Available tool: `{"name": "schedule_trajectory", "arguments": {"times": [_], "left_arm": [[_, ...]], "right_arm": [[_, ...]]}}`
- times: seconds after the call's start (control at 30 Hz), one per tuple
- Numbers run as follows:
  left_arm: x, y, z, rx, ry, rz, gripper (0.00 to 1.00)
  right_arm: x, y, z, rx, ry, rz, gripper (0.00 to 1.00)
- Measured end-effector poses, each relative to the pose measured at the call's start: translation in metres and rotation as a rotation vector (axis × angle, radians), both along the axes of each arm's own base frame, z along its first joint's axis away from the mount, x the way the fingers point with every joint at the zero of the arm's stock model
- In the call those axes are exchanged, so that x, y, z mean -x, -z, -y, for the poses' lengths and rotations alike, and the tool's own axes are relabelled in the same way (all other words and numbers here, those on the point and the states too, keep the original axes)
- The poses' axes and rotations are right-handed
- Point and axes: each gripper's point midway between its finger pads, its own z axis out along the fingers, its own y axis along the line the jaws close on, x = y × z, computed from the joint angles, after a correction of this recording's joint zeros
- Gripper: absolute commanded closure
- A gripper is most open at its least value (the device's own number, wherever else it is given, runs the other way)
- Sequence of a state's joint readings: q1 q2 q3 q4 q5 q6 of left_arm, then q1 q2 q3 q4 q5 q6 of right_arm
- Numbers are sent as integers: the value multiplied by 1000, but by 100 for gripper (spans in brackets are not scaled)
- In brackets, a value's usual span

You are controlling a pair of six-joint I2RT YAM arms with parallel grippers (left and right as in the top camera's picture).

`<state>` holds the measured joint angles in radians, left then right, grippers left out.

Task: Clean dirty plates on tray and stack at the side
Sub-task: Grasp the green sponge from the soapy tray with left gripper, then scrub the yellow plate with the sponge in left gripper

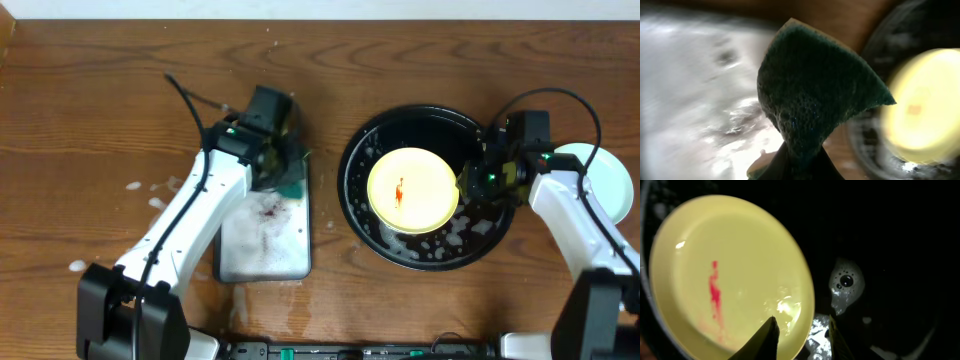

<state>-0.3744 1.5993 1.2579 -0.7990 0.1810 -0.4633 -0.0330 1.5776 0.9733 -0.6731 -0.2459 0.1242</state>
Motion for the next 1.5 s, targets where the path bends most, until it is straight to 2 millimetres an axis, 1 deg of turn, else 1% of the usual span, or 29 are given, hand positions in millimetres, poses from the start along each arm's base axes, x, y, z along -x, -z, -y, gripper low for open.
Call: {"name": "schedule_trajectory", "arguments": {"times": [0.1,0.17,0.27,0.33,0.4,0.47,0.67,0.83,0.93,1.0,1.13,1.2,1.3,1.33,1.37,1.43,1.5], "left_arm": [[-8,-18,38,101,81,81,92],[-7,-24,60,147,124,107,93],[-2,-31,92,203,186,142,92],[2,-29,109,227,216,143,93],[6,-22,124,238,236,131,93],[10,-8,138,239,254,105,93],[14,36,167,238,265,37,92],[16,68,187,241,272,8,92],[23,94,188,217,255,-53,92],[26,107,188,209,243,-86,92],[26,110,181,163,219,-112,92],[26,111,172,106,197,-116,92],[26,111,148,-36,156,-116,92],[20,108,134,-122,130,-93,92],[18,107,127,-167,120,-83,92],[13,105,119,-227,110,-59,92],[9,104,116,-251,104,-38,92]], "right_arm": [[-5,17,-4,-41,-17,-22,69],[-6,28,-9,-64,-36,-43,71],[-7,46,-12,-83,-53,-74,86],[-7,55,-13,-91,-59,-87,99],[-9,55,-14,-92,-64,-80,99],[-8,56,-16,-92,-73,-86,99],[8,57,-33,-73,-110,-156,99],[8,56,-35,-27,-98,-164,99],[8,56,-35,-20,-89,-166,99],[8,56,-35,-22,-85,-167,99],[8,56,-36,-24,-84,-168,99],[9,56,-38,-30,-87,-172,99],[10,56,-40,-33,-91,-174,99],[11,56,-42,-42,-93,-177,99],[11,55,-43,-48,-95,-179,99],[13,55,-48,-62,-104,-181,99],[14,55,-51,-67,-110,-184,99]]}}
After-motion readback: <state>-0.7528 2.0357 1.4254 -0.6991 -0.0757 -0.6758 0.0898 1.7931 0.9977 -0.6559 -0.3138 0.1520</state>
